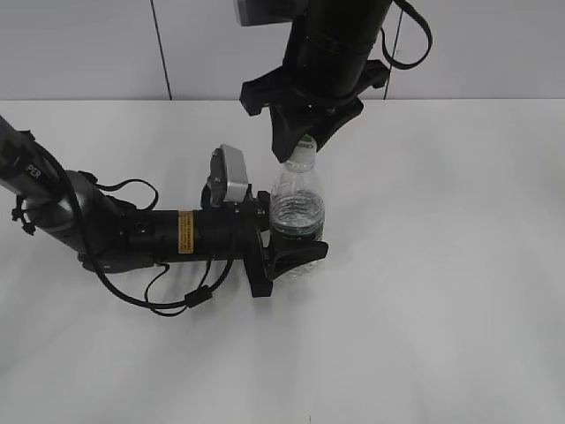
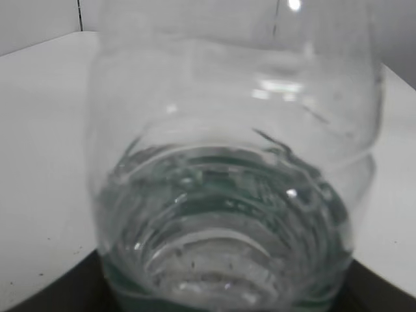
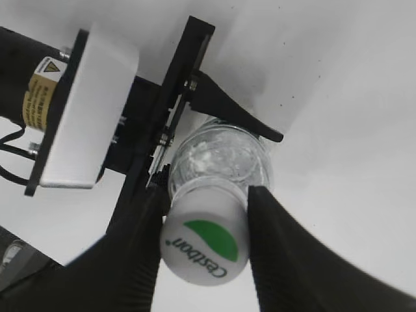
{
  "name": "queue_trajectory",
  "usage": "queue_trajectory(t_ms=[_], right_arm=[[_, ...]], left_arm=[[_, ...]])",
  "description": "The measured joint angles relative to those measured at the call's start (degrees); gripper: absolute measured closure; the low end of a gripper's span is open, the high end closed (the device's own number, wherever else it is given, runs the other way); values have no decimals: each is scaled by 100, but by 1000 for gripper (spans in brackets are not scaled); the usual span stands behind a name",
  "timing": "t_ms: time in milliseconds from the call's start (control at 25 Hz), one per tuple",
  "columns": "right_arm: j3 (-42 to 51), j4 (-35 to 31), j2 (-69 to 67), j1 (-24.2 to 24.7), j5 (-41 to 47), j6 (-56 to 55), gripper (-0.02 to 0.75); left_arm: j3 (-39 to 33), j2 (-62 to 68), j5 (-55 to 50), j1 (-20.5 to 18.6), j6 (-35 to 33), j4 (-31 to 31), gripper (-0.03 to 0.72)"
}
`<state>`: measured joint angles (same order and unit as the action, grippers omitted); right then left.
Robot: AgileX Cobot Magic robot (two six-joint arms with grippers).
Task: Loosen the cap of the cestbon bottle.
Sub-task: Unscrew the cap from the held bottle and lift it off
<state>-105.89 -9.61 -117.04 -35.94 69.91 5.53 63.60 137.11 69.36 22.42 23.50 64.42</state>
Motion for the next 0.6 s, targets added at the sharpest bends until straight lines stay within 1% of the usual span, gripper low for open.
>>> queue_trajectory(t_ms=[120, 320, 600], right_arm=[[0, 4, 0, 0, 0, 367, 437], [0, 18, 0, 0, 0, 1310, 437], [-7, 18, 0, 0, 0, 3164, 437]], left_arm=[[0, 0, 0, 0, 7, 0, 280], [0, 0, 0, 0, 7, 0, 280], [0, 0, 0, 0, 11, 0, 280]])
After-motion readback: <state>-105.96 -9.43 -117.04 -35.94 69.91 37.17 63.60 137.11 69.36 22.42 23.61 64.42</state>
